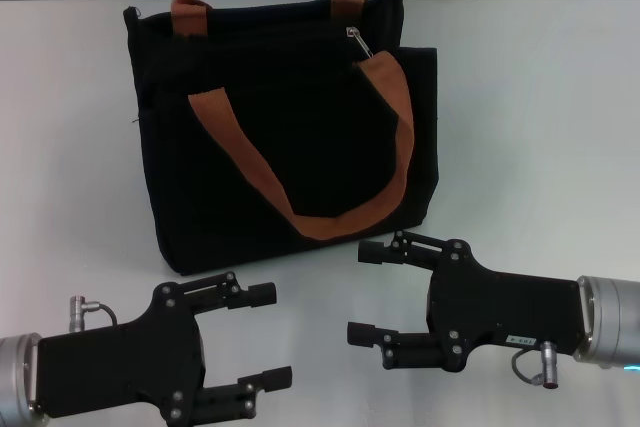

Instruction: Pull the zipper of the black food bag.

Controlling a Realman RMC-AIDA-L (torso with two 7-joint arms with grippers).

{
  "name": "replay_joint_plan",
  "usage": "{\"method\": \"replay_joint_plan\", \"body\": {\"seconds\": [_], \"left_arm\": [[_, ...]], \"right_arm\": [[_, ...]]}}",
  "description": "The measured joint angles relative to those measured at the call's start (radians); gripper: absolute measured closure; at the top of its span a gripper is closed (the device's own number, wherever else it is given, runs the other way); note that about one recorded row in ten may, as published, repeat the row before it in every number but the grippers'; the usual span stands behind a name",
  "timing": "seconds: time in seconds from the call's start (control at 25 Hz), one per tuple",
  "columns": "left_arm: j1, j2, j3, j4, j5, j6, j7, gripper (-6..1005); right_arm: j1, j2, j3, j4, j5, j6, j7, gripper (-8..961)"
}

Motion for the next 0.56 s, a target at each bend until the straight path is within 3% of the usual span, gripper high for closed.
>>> {"method": "replay_joint_plan", "body": {"seconds": [0.56], "left_arm": [[-0.004, -0.001, -0.005, -0.037, -0.074, -0.043, -0.003, 287]], "right_arm": [[0.01, 0.0, 0.007, 0.003, 0.004, 0.009, -0.001, 135]]}}
